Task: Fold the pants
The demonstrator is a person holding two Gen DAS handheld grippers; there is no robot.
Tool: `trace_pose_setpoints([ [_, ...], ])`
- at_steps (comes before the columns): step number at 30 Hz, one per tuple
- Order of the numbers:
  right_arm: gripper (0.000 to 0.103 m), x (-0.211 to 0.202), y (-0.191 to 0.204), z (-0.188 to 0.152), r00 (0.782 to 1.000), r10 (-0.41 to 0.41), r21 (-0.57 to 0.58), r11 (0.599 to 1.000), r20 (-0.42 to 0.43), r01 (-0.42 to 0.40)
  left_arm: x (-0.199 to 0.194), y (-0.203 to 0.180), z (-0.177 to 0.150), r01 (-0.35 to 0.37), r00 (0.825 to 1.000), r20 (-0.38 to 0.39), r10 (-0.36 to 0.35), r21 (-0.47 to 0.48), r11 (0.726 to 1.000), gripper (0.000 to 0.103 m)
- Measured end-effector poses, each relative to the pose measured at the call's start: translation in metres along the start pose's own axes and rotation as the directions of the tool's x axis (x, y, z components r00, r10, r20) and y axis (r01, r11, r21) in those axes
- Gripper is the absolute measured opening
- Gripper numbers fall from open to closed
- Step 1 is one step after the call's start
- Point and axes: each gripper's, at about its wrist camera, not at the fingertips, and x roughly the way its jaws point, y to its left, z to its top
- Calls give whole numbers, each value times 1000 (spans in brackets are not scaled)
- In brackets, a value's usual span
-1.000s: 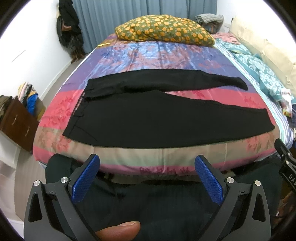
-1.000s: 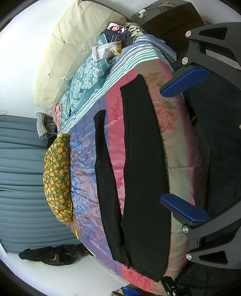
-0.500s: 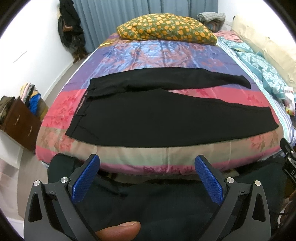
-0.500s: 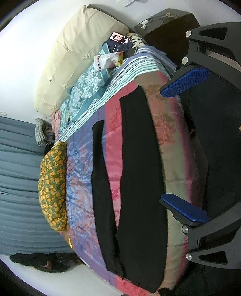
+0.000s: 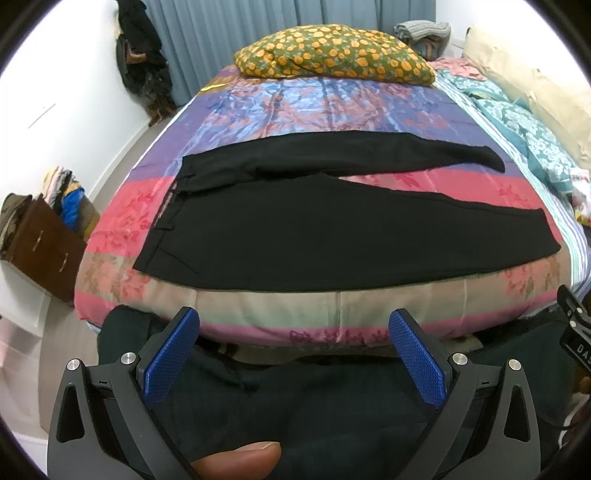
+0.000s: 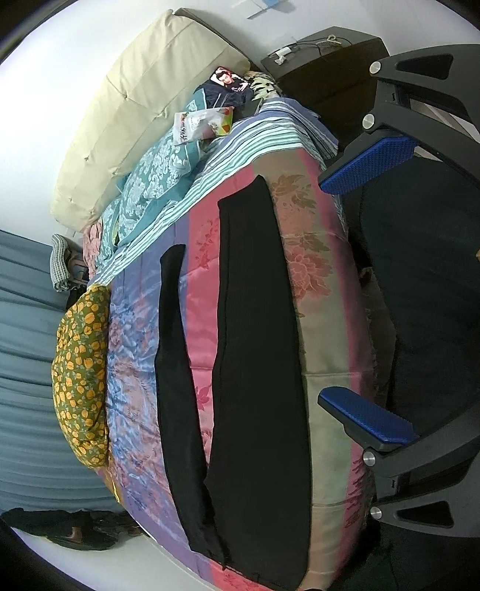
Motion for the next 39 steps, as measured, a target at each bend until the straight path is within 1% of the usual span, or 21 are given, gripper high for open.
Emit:
trace_pose_setpoints([
  [5,103,1,0,0,1000,2,1,1000,-1,-2,2,0,-1,-8,1000,1,8,13,1000,102],
  [9,103,0,1,0,999,51,10,999,5,-51,4,1,-1,-6,1000,-3,6,19,1000,102],
  [12,103,0,6,0,997,80,-2,997,4,-80,5,3,-1,14,1000,-11,-14,7,1000,102],
  [17,103,-2,14,-1,995,103,-22,994,5,-103,3,2,-2,2,1000,5,-2,19,1000,102],
  [25,103,-2,14,-1,995,103,-21,994,5,-103,3,4,-2,42,999,-7,-42,16,999,102],
  [39,103,1,15,0,996,84,-21,996,-11,-85,1,0,-2,45,999,-9,-45,21,999,102],
])
